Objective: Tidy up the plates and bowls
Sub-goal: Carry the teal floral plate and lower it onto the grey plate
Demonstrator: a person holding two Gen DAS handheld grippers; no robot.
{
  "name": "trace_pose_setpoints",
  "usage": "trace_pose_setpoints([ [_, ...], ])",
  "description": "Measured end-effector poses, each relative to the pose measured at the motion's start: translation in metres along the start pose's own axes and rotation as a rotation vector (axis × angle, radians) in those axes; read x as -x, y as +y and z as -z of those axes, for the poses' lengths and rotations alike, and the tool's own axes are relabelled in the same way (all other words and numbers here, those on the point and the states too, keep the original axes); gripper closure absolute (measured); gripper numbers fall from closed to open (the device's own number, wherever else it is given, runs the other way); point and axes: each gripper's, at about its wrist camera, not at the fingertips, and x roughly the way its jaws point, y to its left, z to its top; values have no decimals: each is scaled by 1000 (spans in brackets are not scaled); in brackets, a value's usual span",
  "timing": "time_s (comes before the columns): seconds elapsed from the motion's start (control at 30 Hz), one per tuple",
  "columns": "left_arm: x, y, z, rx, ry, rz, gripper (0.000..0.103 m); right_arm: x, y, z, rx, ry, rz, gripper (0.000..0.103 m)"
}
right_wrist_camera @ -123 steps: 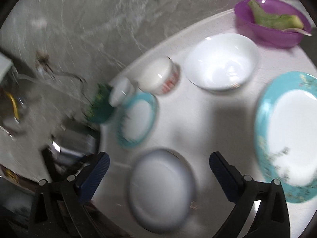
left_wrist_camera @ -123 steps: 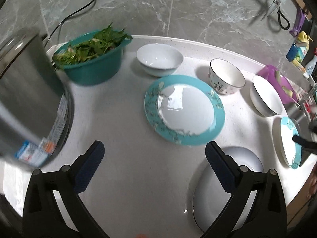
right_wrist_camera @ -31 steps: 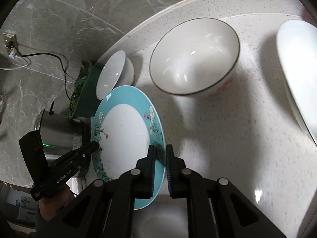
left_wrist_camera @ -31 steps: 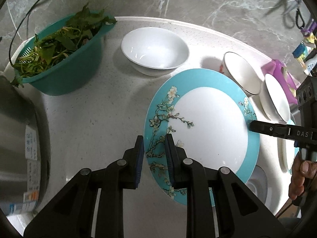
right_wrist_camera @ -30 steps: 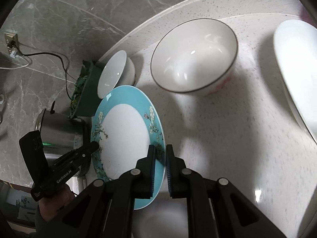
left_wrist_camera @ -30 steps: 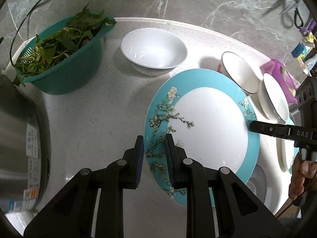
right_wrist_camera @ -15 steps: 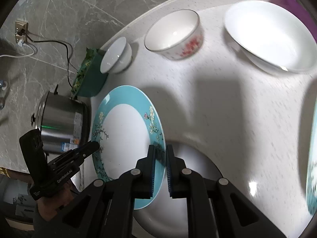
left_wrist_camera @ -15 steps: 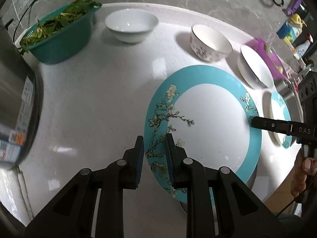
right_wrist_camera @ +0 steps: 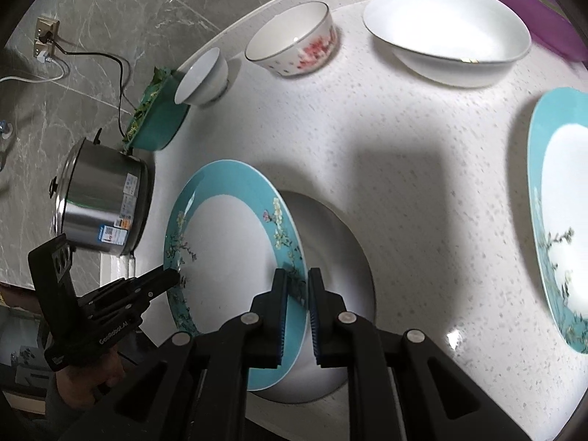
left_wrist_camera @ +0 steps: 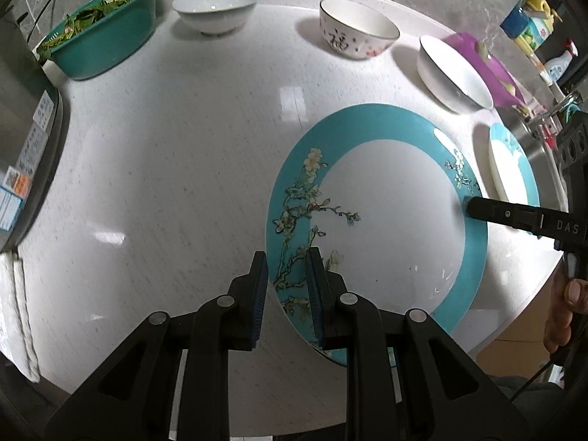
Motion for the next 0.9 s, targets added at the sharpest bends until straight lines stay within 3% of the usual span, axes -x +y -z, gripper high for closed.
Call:
trace_pose_setpoints([
  [0.6, -22, -14, 24, -24, 25, -53, 86, -11, -7, 16, 96, 11, 97, 88],
  [0.9, -27, -34, 23, -107, 12, -125, 86, -15, -1, 23, 164, -4, 174, 84],
])
